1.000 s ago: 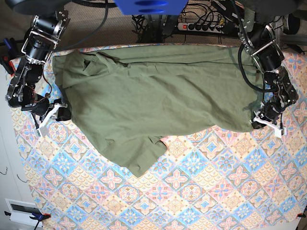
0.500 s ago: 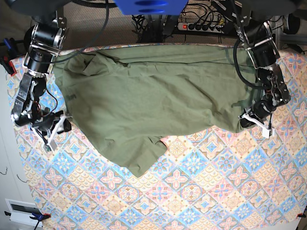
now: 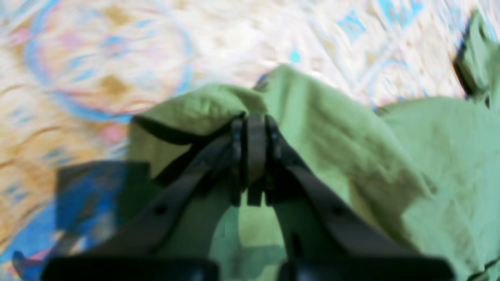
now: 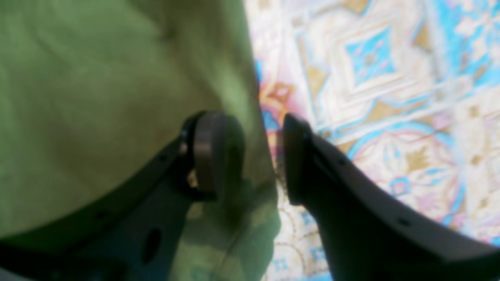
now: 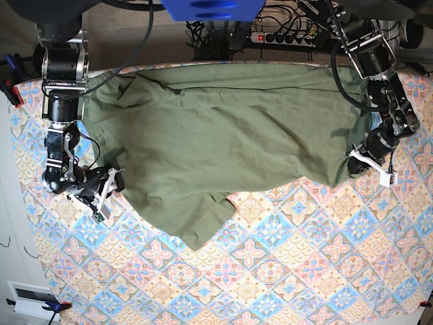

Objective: Layout the t-shirt on the table in an organized manner, then fold the t-shirt properly
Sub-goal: 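Fold the grasped side edge with both grippers over onto the shoulder edge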

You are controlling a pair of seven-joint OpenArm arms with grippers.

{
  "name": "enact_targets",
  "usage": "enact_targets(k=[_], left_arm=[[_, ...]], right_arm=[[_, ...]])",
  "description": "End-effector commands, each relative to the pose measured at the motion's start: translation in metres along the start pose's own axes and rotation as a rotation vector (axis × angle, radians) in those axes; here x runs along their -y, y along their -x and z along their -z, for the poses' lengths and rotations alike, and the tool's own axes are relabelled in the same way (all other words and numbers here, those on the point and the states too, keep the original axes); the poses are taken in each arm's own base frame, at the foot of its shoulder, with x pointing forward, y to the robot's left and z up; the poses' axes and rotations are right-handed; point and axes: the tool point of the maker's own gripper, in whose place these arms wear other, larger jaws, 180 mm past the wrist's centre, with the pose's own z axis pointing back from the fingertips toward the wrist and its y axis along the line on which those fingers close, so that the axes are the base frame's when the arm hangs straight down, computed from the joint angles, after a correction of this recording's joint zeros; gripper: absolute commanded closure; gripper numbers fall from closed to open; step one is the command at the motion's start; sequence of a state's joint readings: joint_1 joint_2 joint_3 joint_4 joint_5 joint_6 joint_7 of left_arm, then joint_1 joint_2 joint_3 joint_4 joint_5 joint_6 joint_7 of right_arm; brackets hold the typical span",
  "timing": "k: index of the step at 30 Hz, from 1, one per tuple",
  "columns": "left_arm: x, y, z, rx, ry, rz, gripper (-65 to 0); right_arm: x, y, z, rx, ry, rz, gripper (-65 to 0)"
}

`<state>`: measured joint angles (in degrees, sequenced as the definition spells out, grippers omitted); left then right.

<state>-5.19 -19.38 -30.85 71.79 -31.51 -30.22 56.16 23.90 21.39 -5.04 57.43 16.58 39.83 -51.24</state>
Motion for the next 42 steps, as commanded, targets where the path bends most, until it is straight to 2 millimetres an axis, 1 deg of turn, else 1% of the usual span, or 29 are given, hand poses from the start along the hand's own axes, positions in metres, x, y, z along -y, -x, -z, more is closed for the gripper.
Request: enact_targets(k=[1, 5, 8, 10, 11, 13, 14, 18, 23, 24, 25, 26, 29, 31, 32, 34, 36, 37, 38, 40, 42], left_arm=[[-0.001, -0.024, -0.006, 0.061, 0.004, 0.019, 0.0], [-0.001, -0.023, -0.006, 0.060, 0.003, 0.018, 0.0], [-0.001, -0.023, -0.006, 0.060, 0.003, 0.018, 0.0], [-0.001, -0.023, -0.006, 0.060, 0.003, 0.018, 0.0], [-0.001, -0.023, -0.006, 0.060, 0.003, 0.018, 0.0], [-0.001, -0.023, -0.006, 0.060, 0.003, 0.018, 0.0], [-0.001, -0.023, -0.006, 0.060, 0.003, 0.018, 0.0], [-0.001, -0.024, -0.006, 0.062, 0.003, 0.018, 0.0], [-0.001, -0.024, -0.006, 0.062, 0.003, 0.018, 0.0], [-0.001, -0.024, -0.006, 0.062, 0.003, 0.018, 0.0], [-0.001, -0.024, -0.006, 0.062, 0.003, 0.018, 0.0], [-0.001, -0.024, -0.006, 0.062, 0.003, 0.018, 0.0], [-0.001, -0.025, -0.006, 0.065, 0.004, 0.019, 0.0], [0.000, -0.028, -0.006, 0.069, 0.005, 0.020, 0.0], [0.000, -0.028, -0.006, 0.069, 0.005, 0.020, 0.0], [0.000, -0.028, -0.006, 0.071, 0.007, 0.019, 0.0], [0.001, -0.031, -0.005, 0.075, 0.009, 0.021, 0.0], [0.005, -0.037, -0.004, 0.086, 0.015, 0.024, 0.0], [0.006, -0.040, -0.004, 0.093, 0.018, 0.026, 0.0], [0.007, -0.043, -0.003, 0.098, 0.020, 0.026, 0.0], [0.008, -0.044, -0.003, 0.100, 0.023, 0.027, 0.0]], right_arm=[[0.006, -0.024, -0.006, 0.071, 0.004, -0.009, -24.9], [0.006, -0.046, 0.000, 0.115, -0.010, -0.029, -24.9], [0.007, -0.058, 0.004, 0.137, -0.018, -0.037, -24.9], [0.006, -0.057, 0.010, 0.138, -0.029, -0.032, -24.9], [0.005, -0.053, 0.013, 0.133, -0.036, -0.024, -24.9], [0.003, -0.039, 0.022, 0.113, -0.051, -0.001, -24.9], [0.003, -0.036, 0.024, 0.113, -0.053, 0.006, -24.9], [0.009, -0.051, 0.025, 0.131, -0.050, 0.000, -24.9], [0.008, -0.049, 0.029, 0.122, -0.055, -0.010, -24.1], [0.008, -0.049, 0.029, 0.126, -0.054, -0.008, -22.8], [0.009, -0.050, 0.028, 0.128, -0.054, -0.006, -20.1], [0.009, -0.050, 0.028, 0.128, -0.054, -0.006, -16.0], [0.008, -0.048, 0.029, 0.120, -0.055, -0.009, -0.7], [0.008, -0.048, 0.029, 0.118, -0.054, -0.008, -0.3], [0.009, -0.050, 0.028, 0.123, -0.053, -0.007, -1.1], [0.009, -0.053, 0.027, 0.136, -0.053, -0.002, -0.8], [0.014, -0.066, 0.020, 0.184, -0.043, 0.013, -0.8], [0.019, -0.072, 0.014, 0.206, -0.033, 0.023, -0.8], [0.023, -0.072, 0.010, 0.207, -0.024, 0.042, -0.8], [0.028, -0.060, 0.006, 0.191, -0.015, 0.085, -0.8], [0.033, -0.055, -0.001, 0.193, -0.002, 0.113, -0.8]])
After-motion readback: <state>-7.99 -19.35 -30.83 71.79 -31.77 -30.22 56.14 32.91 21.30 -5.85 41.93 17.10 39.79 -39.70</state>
